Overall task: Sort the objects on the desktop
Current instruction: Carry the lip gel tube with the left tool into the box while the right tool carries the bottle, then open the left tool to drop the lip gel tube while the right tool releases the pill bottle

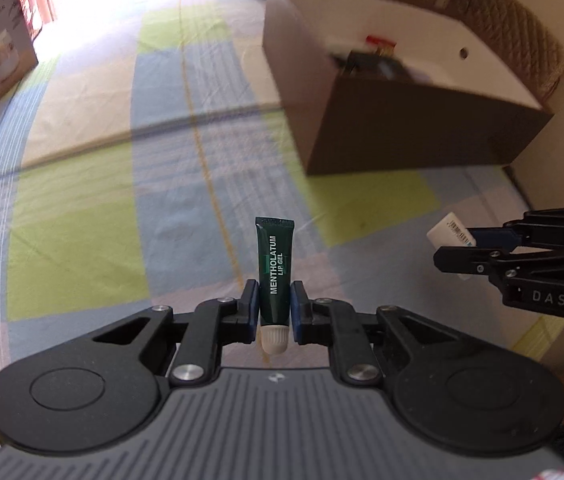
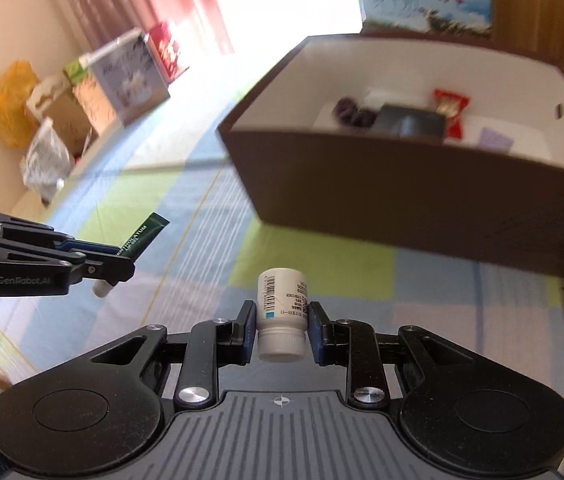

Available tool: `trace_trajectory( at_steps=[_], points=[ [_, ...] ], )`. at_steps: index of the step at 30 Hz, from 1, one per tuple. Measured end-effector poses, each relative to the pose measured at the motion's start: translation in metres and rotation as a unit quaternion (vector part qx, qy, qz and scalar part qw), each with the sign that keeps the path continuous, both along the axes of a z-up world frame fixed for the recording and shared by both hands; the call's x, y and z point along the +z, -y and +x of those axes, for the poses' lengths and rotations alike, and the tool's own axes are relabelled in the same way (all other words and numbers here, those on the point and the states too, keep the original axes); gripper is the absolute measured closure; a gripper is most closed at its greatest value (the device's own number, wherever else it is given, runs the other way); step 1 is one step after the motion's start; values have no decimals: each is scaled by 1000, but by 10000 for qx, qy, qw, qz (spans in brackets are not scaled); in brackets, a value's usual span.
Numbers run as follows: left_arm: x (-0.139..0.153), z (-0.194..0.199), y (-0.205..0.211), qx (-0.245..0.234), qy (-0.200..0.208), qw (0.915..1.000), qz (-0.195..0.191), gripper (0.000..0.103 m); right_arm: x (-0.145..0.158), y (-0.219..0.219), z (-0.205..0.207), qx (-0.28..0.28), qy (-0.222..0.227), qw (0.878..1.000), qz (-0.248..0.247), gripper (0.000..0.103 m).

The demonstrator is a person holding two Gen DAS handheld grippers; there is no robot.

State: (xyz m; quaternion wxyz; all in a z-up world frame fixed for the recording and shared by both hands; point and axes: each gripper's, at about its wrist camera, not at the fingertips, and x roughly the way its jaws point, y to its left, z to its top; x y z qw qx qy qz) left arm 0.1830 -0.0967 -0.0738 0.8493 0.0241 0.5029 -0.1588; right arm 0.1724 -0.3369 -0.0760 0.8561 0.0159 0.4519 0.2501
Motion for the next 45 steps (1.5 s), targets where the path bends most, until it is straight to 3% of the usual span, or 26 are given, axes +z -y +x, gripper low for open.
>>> trace_trajectory(
  at_steps=[10, 15, 21, 29, 45],
  points=[
    [72, 17, 53, -398, 717, 9952, -539, 91, 62, 70, 26, -445, 659, 9964, 304, 79],
    [86, 49, 85, -456, 932, 9929, -589, 91, 80, 92, 59, -592, 925, 9938, 183, 79],
    [75, 100, 118, -291, 790, 9952, -501, 91, 70, 104, 114, -740, 742, 9944, 119, 79],
    [47, 161, 138, -28, 475, 9985, -258, 91, 33, 101, 177, -908, 75, 9958, 69, 79],
    [11, 220, 159, 148, 103, 9998, 101, 90, 10, 102, 222, -1008, -350, 9942, 103, 79]
  ],
)
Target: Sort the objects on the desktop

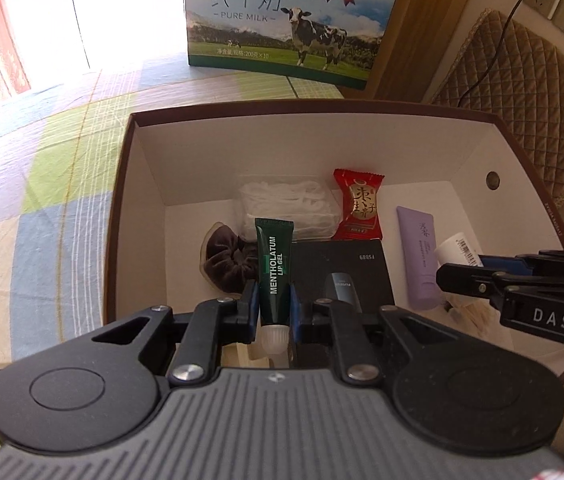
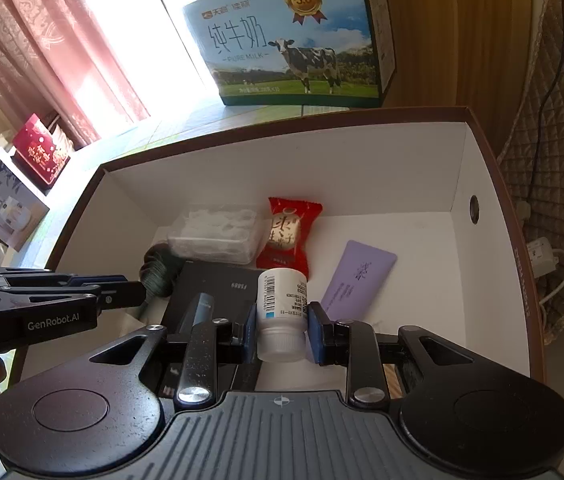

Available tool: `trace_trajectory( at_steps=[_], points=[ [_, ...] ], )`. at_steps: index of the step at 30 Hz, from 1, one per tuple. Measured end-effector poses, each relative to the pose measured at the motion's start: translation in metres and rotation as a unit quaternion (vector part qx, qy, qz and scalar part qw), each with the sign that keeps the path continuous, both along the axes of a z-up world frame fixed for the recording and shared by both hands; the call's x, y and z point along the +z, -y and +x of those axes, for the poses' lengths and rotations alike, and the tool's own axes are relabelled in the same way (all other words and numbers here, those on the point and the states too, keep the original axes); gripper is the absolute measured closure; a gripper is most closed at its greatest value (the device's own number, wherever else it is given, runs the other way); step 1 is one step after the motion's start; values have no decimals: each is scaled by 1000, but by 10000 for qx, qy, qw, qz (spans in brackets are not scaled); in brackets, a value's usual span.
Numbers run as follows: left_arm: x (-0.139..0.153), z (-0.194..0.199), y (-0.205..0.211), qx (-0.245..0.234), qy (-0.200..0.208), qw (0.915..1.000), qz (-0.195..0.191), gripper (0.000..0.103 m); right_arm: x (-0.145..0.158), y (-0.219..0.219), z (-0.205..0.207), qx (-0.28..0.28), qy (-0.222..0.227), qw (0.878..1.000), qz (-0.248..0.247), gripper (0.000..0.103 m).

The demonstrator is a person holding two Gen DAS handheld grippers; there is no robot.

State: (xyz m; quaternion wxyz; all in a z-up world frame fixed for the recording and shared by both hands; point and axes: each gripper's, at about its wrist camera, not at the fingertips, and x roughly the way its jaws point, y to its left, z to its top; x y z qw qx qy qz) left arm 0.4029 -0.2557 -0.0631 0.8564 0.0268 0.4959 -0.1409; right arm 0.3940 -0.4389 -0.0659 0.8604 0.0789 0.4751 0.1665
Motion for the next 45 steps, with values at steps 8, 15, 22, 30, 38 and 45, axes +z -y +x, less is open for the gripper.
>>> trace_trajectory(
  at_steps=[8, 15, 22, 30, 38, 45],
  points=[
    [2, 4, 7, 2, 125, 9996, 242, 81, -4, 3, 11, 40, -126, 9999, 84, 79],
    [11, -1, 1, 125, 248, 9994, 217, 68, -9, 4, 19, -61, -221, 9993, 286, 78],
    [27, -18, -13, 208, 450, 9986, 164, 55, 4, 9, 10, -180, -46, 9980, 596, 62],
    [51, -51, -30, 224, 891, 9955, 249, 21, 35, 10, -45, -261, 736, 9959, 447, 10],
    [70, -105, -55, 182, 1272, 9906, 473, 10, 57, -6, -120, -453, 1192, 9918, 123, 2],
    [83, -156, -94, 389, 1323, 9891, 521, 4, 65, -32, -177, -410, 1235, 9915, -36, 2]
  ],
)
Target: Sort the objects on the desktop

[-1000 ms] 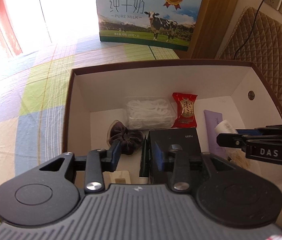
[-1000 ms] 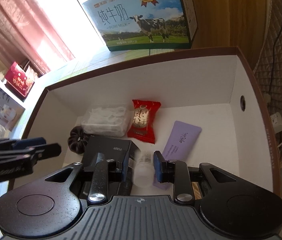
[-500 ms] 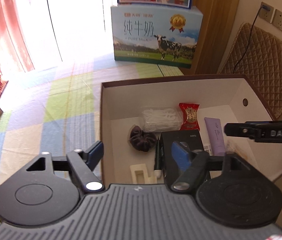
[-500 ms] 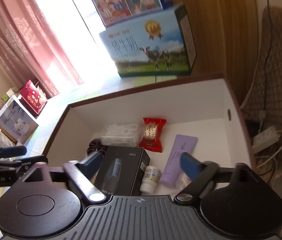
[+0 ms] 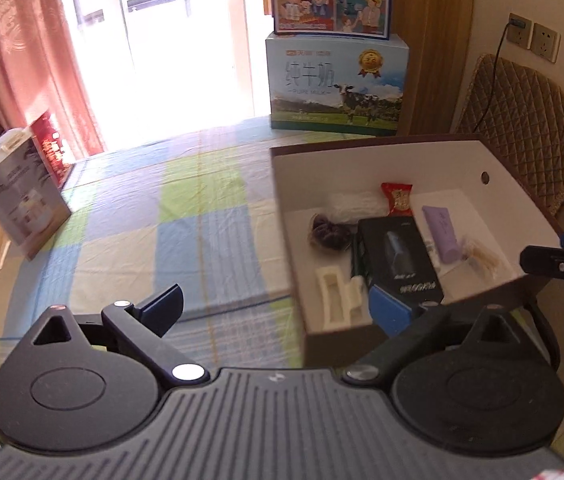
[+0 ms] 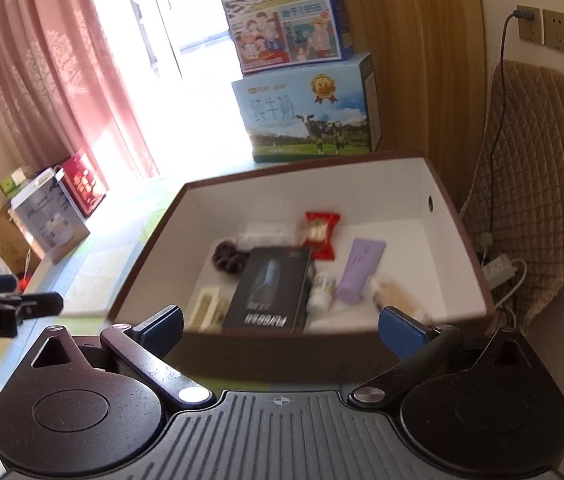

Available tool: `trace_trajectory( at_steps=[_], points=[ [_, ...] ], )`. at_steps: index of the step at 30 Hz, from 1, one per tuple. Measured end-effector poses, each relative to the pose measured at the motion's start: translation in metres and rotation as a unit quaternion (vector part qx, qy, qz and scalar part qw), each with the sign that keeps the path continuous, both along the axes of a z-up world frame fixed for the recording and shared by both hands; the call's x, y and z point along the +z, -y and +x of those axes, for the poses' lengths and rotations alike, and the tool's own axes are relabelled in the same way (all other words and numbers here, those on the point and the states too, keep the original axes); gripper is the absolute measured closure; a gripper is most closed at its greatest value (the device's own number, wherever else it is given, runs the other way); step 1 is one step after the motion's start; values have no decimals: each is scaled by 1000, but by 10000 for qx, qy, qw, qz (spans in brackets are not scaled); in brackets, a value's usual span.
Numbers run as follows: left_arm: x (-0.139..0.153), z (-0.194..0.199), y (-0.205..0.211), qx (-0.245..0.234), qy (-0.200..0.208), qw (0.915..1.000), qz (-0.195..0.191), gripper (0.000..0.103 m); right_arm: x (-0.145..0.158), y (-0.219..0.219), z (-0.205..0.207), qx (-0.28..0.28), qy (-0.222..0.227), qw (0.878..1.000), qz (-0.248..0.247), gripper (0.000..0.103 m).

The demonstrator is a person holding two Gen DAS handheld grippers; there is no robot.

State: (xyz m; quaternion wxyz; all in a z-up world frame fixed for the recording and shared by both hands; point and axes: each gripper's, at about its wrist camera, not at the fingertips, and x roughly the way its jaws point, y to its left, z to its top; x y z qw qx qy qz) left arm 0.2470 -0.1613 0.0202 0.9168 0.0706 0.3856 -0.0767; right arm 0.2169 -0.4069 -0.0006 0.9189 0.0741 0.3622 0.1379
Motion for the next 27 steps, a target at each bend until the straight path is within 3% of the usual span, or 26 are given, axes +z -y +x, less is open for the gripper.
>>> trace_trajectory(
  at_steps=[12, 27],
  points=[
    [13, -80, -61, 239, -59, 9997, 1, 4, 2, -43, -76, -16, 24, 9993, -359, 2],
    [11, -153, -93, 200, -234, 9995, -27, 4, -2, -78, -143, 80, -140, 9993, -342, 2]
  ],
)
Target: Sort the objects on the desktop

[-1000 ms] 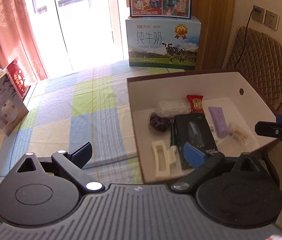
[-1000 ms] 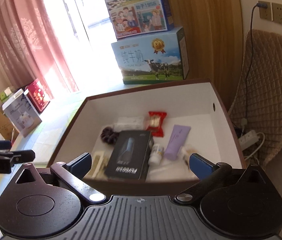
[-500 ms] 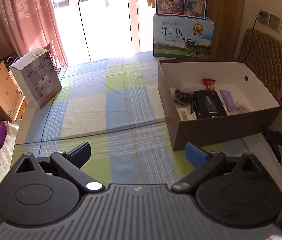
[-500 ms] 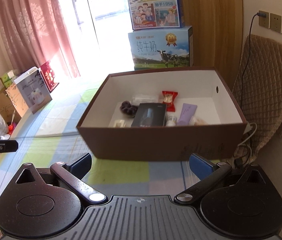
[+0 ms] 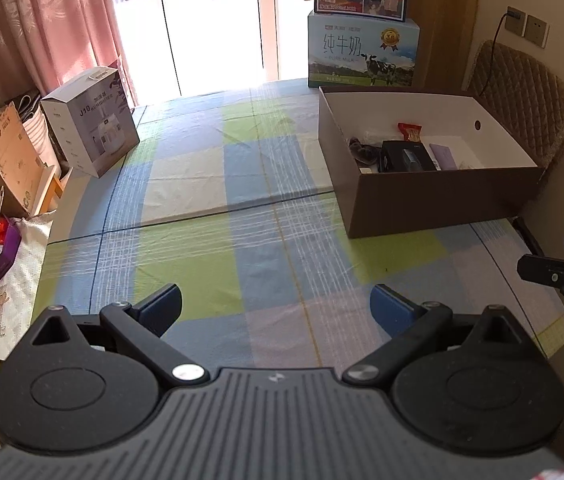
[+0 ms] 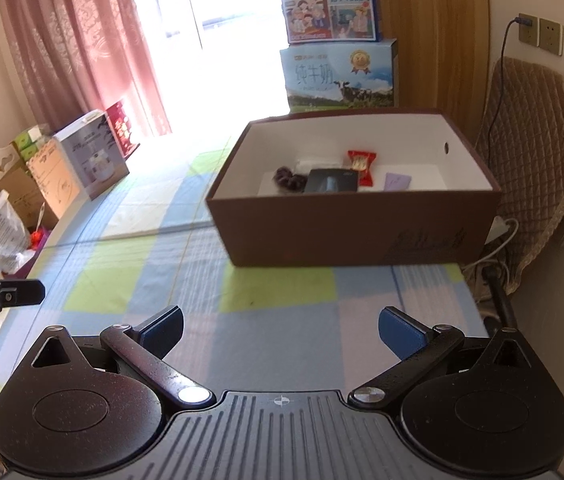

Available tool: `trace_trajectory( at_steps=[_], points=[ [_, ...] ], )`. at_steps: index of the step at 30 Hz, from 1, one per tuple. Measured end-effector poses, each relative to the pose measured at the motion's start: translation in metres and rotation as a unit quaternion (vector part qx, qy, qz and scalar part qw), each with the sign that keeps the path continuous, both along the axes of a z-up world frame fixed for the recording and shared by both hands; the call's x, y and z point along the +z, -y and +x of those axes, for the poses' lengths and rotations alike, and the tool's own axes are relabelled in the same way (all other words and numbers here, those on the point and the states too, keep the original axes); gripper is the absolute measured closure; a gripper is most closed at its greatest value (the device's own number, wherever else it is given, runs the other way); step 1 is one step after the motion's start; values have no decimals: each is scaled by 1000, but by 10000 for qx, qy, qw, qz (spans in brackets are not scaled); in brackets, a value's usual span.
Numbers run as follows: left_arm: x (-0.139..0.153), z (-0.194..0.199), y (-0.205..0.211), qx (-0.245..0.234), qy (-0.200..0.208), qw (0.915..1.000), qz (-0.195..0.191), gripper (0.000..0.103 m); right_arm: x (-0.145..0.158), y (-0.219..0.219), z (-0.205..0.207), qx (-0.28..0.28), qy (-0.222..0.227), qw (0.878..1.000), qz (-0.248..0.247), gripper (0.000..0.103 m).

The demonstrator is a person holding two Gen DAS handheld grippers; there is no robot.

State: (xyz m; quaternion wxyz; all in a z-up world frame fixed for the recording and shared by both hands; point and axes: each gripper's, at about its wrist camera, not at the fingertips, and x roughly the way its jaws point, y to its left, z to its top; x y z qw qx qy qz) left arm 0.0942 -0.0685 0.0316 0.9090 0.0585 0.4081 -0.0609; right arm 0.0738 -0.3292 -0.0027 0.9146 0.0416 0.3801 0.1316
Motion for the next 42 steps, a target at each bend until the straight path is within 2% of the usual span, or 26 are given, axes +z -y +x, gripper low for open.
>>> trace_trajectory(
  at_steps=[20, 42],
  points=[
    [-6, -55, -22, 102, -22, 9997, 209, 4, -12, -32, -44, 160, -156, 9997, 3, 2],
    [-13, -67, -35, 251, -58, 9994, 227, 3, -16, -47, -45, 267, -228, 9994, -62, 2]
  ],
)
